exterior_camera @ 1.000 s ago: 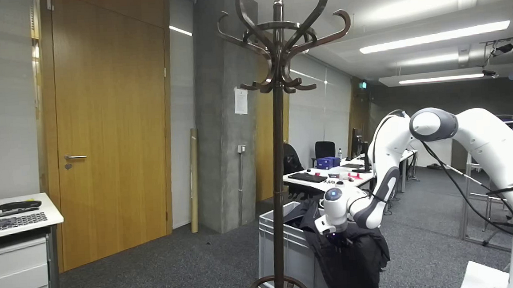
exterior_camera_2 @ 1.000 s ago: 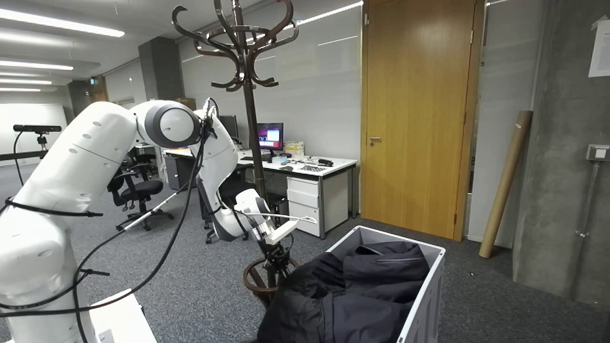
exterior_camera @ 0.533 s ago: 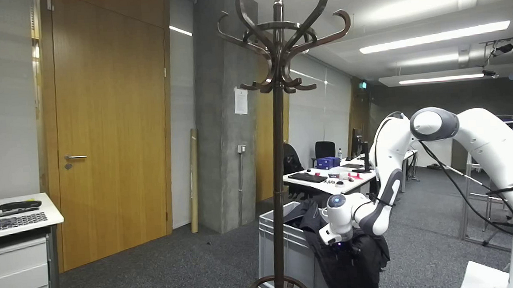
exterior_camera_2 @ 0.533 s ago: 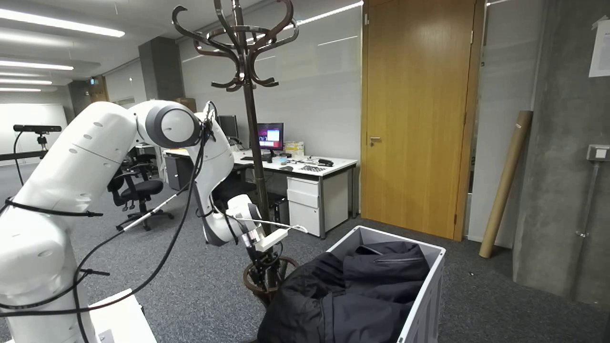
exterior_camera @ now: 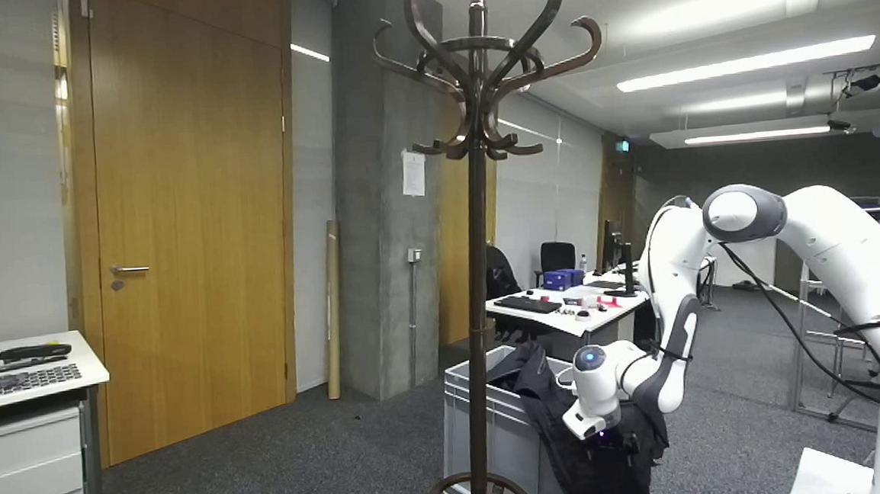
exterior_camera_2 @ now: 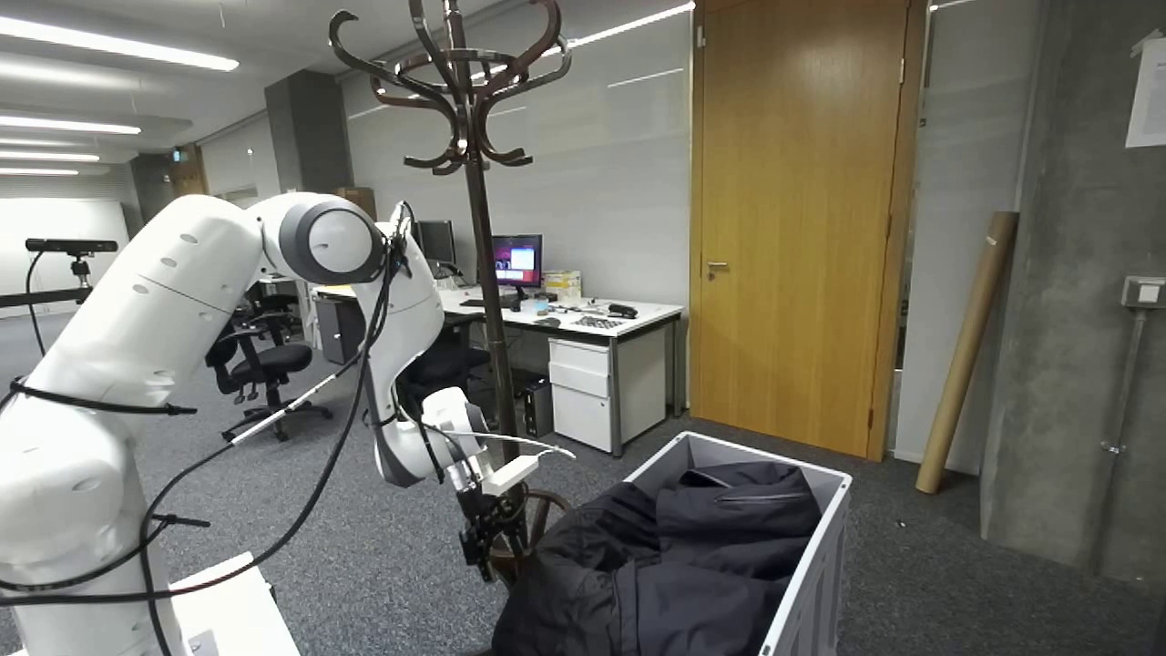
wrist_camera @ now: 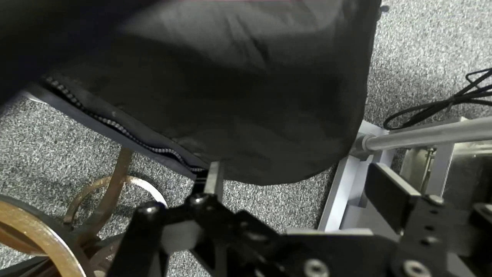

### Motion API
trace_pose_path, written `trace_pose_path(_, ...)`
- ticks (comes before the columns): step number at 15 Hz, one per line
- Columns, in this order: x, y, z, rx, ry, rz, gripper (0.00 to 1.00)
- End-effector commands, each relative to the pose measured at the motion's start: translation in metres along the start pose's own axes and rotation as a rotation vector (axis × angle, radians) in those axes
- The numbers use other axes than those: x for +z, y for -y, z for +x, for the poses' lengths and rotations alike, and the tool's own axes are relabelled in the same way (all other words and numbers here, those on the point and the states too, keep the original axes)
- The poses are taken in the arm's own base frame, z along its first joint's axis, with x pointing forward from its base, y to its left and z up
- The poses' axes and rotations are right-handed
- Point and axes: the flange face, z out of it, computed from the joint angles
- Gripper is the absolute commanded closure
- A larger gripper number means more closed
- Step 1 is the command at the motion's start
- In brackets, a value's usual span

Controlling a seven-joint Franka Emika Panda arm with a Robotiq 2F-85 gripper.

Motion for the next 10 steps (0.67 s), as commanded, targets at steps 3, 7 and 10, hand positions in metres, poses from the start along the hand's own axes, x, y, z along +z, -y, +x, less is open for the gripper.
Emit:
trace_pose_path(3, 0.0109, 0.0001, -0.0133, -0.122, 0.059, -0.026, 0.00)
trace_pose_path(7, 0.0118, 0.0012, -0.0096, -0.080, 0.053, -0.003, 0.00)
trace_pose_path(10, 0.0086, -0.0002, -0.0052, -0.137, 0.068, -0.068, 0.00)
